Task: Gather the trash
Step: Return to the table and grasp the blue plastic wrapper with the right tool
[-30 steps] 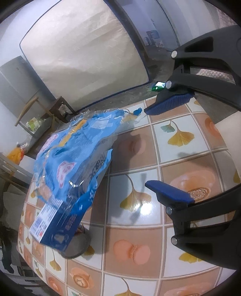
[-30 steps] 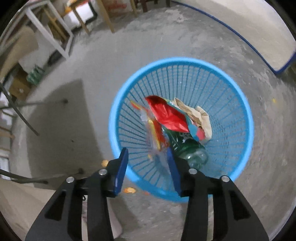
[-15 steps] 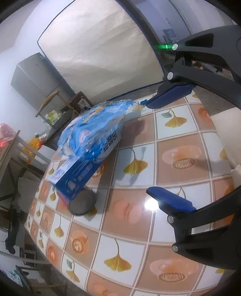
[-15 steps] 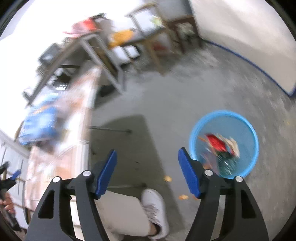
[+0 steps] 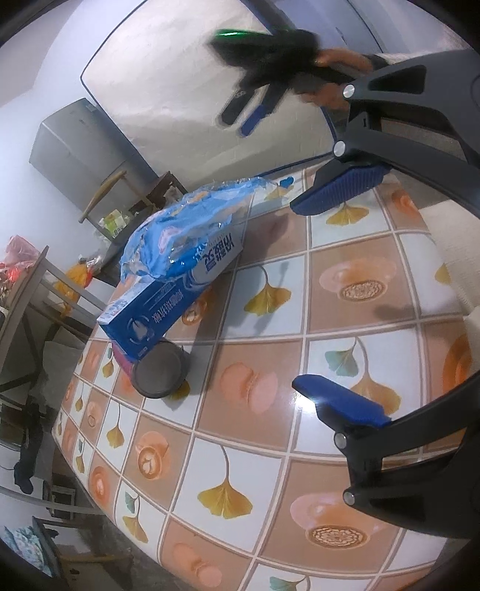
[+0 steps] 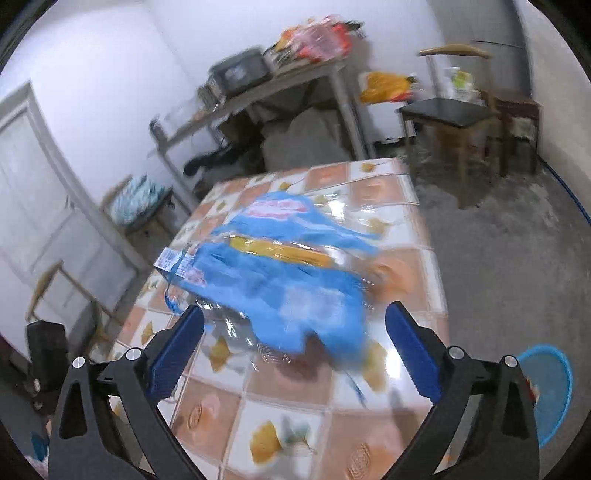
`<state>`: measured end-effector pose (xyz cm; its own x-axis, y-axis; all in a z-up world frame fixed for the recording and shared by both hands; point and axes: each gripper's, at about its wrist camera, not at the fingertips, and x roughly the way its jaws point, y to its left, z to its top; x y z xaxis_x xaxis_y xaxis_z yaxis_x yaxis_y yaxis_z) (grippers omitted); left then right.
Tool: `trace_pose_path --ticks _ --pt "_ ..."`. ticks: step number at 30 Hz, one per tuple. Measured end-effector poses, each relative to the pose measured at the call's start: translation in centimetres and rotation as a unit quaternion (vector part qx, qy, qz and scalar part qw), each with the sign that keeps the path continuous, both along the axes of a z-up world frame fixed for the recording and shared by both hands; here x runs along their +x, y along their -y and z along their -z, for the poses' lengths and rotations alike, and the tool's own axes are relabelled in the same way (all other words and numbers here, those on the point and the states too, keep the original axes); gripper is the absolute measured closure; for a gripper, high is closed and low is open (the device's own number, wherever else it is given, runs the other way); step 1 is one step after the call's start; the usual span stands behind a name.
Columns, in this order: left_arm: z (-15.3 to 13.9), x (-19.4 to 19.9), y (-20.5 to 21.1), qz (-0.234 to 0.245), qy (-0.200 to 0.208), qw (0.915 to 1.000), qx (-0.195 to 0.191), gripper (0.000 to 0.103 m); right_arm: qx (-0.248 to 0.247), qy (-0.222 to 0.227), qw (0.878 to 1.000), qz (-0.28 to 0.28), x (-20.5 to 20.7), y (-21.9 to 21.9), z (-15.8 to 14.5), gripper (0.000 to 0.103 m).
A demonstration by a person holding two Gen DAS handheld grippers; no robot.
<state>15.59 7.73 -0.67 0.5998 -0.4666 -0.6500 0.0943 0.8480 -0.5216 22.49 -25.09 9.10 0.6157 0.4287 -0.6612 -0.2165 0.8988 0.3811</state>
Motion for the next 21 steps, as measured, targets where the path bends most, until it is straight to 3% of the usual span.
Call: trace_pose_path --ticks 5,11,16,21 --pt "0.6 0.6 0.1 -0.002 0.002 0.9998 0.017 0.017 -0.071 -0.006 0.996 -0.049 5.8 -5.3 0.5 0.007" --pt "1.2 1.4 -0.2 -0.004 0.000 0.9997 0.023 0.016 -0.136 -0.015 0.989 -0.057 11.6 -8.1 2.1 0.007" --pt "1.6 1.9 -0.7 -0.006 -0.002 0.9998 0.018 0.016 -0.089 -0.070 0.991 -0.073 13.7 -8.2 3.8 0.009" --pt "2.1 2.2 -1.0 -0.008 -0.009 0.9998 0.014 0.016 -0.080 -0.062 0.992 -0.077 12.4 -8.0 3.7 0.030"
